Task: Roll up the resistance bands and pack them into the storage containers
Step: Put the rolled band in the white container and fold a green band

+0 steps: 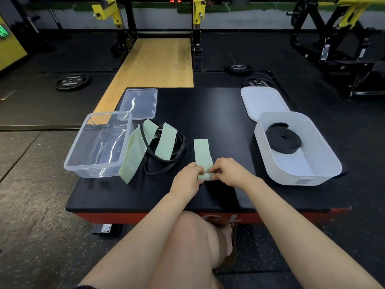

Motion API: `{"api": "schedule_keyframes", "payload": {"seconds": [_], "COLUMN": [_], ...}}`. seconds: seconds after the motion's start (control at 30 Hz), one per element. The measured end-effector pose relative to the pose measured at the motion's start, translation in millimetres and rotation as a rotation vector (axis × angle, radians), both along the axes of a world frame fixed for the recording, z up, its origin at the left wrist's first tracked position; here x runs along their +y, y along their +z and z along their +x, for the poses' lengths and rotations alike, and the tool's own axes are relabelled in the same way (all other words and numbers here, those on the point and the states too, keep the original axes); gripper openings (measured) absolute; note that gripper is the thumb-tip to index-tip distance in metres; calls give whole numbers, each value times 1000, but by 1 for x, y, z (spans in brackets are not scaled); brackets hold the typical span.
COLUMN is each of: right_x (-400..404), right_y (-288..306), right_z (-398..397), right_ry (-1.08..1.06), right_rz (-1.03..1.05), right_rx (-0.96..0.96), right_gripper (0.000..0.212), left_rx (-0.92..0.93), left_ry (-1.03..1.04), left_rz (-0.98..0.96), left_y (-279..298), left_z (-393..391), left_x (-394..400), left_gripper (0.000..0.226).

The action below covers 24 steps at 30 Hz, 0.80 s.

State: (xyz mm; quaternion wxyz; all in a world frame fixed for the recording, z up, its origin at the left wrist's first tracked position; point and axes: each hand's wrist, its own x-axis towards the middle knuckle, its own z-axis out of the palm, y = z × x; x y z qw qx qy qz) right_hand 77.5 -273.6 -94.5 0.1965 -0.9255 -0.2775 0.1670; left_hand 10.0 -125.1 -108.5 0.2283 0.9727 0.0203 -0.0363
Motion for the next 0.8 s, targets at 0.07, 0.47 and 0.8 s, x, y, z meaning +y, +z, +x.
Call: {"api": "schedule_keyframes", "payload": {"seconds": [0.07, 0.47, 0.8], "right_x": [1, -6, 3], "right_y": [-1, -19, -9], "right_z": [0, -19, 1], "right_ry": [-16, 11, -34], "right_rz": [-5, 118, 91], "right_rx": [-9, -276, -118], "right_gripper": [27, 22, 22], "left_rx": [27, 131, 28], "left_ry": [34, 129, 251], "left_rz": [-36, -205, -360], "left_y": [0, 4, -1], "left_z": [4, 26, 20], "left_x": [0, 8, 6], "left_gripper": [25, 29, 18]}}
